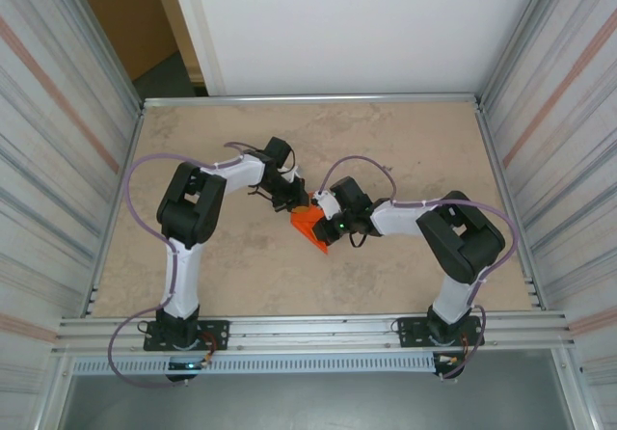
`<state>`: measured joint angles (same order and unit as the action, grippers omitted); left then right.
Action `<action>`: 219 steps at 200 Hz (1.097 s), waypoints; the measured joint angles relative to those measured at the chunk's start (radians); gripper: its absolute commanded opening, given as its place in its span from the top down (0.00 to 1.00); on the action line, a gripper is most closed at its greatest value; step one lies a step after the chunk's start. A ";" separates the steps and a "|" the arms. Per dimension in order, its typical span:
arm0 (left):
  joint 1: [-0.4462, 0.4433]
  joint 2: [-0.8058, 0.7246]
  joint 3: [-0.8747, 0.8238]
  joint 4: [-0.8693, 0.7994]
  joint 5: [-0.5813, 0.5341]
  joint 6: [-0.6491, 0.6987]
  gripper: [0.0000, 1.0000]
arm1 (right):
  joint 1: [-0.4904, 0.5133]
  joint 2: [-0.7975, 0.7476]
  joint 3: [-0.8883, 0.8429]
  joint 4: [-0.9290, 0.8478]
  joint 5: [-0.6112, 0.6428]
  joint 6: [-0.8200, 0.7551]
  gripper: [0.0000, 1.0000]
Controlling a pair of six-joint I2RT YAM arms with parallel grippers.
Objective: Fold a paper plane with a square sheet of paper (pick it up from the middle)
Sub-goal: Third fold the triangle at the center of the table.
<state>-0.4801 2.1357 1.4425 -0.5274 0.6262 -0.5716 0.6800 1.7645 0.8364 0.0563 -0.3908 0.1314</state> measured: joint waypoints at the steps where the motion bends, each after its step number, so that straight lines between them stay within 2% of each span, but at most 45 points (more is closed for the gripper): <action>1: 0.000 0.000 0.000 0.000 0.000 0.000 0.93 | 0.000 0.000 0.000 0.000 0.000 0.000 0.94; 155: -0.001 0.000 0.003 -0.001 0.000 0.000 0.92 | 0.000 0.031 0.032 -0.024 -0.011 0.000 0.95; 219: 0.003 -0.050 0.010 0.008 0.000 -0.044 0.80 | 0.000 0.035 0.037 -0.026 -0.015 0.019 0.96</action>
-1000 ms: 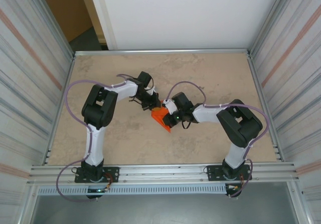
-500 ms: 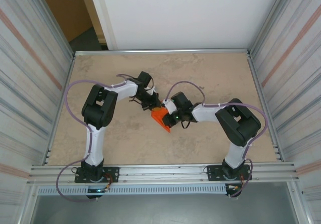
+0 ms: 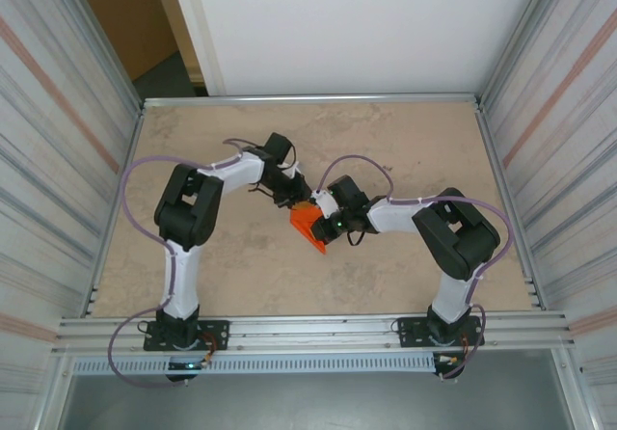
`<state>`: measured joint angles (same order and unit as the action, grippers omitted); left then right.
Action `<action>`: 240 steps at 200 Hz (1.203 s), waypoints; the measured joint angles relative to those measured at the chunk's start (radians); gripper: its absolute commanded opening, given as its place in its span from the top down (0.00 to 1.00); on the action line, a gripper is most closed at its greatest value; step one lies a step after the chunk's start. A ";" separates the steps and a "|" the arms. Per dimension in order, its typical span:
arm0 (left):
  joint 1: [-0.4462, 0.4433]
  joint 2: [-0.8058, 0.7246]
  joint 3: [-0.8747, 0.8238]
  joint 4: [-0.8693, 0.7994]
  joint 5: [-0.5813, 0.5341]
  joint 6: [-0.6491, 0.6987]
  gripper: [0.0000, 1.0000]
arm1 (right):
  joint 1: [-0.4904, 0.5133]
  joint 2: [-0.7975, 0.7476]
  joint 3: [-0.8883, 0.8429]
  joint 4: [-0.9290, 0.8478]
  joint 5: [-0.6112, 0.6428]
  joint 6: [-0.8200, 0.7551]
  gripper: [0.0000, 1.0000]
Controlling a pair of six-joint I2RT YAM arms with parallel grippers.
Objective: Fold a paper plane with a square sheet of paper (pick it up from the middle)
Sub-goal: Third fold the triangle at the center of the table.
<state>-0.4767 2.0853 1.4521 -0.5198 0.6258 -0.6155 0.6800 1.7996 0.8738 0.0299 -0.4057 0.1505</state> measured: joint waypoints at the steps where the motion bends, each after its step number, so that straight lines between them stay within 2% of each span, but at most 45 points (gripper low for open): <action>1: 0.001 -0.005 -0.003 0.003 0.000 -0.003 0.80 | 0.000 0.000 0.000 0.000 0.000 0.000 0.96; 46: 0.032 -0.101 -0.048 0.071 0.001 -0.044 0.81 | -0.002 0.010 0.010 -0.002 -0.015 0.006 0.96; 148: 0.010 0.010 -0.046 -0.004 -0.062 -0.023 0.85 | -0.002 0.014 0.017 -0.005 -0.020 0.026 0.96; 240: 0.008 0.045 0.005 -0.060 -0.062 0.030 0.88 | -0.013 0.014 0.020 -0.017 -0.034 0.030 0.97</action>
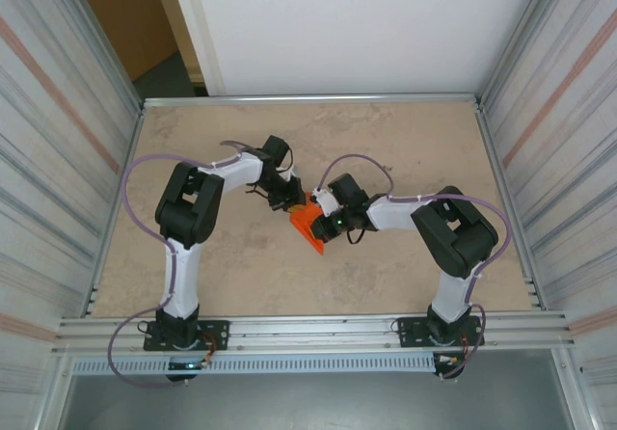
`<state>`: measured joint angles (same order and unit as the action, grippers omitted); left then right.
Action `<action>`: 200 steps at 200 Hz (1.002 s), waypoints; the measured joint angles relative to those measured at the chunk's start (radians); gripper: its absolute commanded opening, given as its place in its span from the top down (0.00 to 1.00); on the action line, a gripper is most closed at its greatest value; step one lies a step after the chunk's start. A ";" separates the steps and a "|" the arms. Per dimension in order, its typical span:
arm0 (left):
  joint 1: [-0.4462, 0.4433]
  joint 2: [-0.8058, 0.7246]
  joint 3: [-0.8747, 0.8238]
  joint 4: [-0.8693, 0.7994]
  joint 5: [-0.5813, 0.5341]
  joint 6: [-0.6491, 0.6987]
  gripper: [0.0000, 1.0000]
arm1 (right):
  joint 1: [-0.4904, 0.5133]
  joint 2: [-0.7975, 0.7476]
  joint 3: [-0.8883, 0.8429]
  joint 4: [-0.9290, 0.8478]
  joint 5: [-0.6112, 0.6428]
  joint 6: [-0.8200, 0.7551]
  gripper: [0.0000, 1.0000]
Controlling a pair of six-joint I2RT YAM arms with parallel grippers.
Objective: Fold a paper plane with a square sheet of paper (pick it up from the middle)
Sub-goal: Third fold the triangle at the center of the table.
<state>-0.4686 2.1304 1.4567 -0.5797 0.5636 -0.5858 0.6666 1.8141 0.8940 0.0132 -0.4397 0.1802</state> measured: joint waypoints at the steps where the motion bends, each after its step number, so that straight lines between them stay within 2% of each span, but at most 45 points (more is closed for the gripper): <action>1: 0.000 0.000 0.000 0.000 0.000 0.000 0.88 | 0.000 0.000 0.000 0.000 0.000 0.000 0.97; 83: -0.002 0.006 0.018 -0.020 -0.004 0.015 0.88 | -0.002 0.025 0.021 -0.007 -0.032 0.000 0.97; 131: -0.005 -0.018 0.018 -0.015 -0.023 -0.005 0.82 | -0.002 0.032 0.024 0.001 -0.041 0.003 0.97; 163: -0.003 -0.156 -0.094 0.071 -0.034 -0.081 0.83 | -0.002 0.033 0.024 0.003 -0.043 0.007 0.97; 200: -0.013 -0.295 -0.284 0.212 -0.029 -0.203 0.89 | -0.004 0.037 0.024 0.012 -0.049 0.023 0.97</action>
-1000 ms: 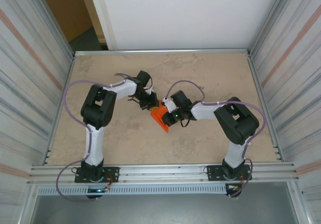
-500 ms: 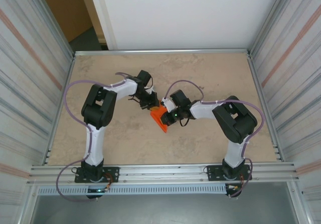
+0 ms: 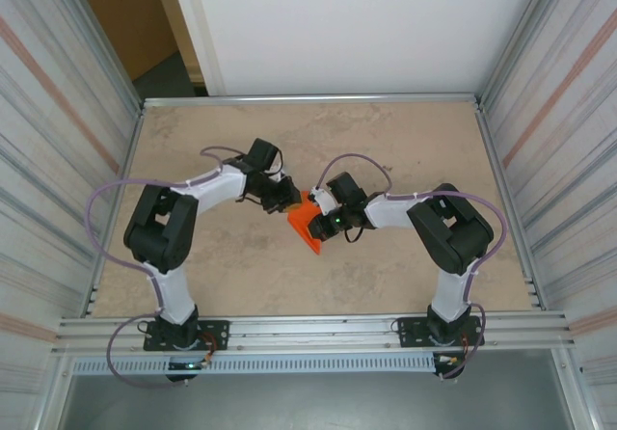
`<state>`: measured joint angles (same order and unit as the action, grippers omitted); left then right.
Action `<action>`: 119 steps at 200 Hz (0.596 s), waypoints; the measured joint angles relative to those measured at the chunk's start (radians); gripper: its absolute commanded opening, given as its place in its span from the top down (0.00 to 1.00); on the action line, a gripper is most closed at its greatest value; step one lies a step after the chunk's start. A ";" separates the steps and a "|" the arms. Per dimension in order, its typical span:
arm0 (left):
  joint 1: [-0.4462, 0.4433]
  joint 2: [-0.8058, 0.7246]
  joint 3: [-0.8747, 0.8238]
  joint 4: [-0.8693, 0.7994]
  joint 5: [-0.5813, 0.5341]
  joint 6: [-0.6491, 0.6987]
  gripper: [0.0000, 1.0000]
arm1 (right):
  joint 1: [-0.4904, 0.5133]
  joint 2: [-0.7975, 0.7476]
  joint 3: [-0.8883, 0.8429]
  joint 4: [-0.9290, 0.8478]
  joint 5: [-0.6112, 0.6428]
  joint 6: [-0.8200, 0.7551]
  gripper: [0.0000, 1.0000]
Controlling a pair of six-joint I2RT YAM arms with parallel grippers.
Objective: Fold a paper plane with a square sheet of paper (pick it up from the middle)
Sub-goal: Third fold the triangle at the center of the table.
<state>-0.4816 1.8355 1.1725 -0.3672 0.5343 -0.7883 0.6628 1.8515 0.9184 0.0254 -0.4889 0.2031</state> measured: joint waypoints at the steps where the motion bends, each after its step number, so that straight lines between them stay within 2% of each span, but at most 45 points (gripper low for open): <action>1: -0.001 -0.002 -0.006 0.003 0.000 -0.002 0.89 | 0.000 0.000 0.000 0.000 0.000 0.000 0.97; 59: -0.076 -0.014 -0.111 0.089 0.003 -0.110 0.93 | -0.002 0.002 0.001 0.000 -0.005 0.006 0.97; 119: -0.084 0.005 -0.117 0.115 -0.006 -0.145 0.95 | -0.002 0.002 0.001 0.000 -0.006 0.007 0.97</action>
<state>-0.5652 1.8404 1.0550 -0.2523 0.5278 -0.9337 0.6605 1.8538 0.9192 0.0257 -0.4946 0.2100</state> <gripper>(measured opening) 0.058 0.045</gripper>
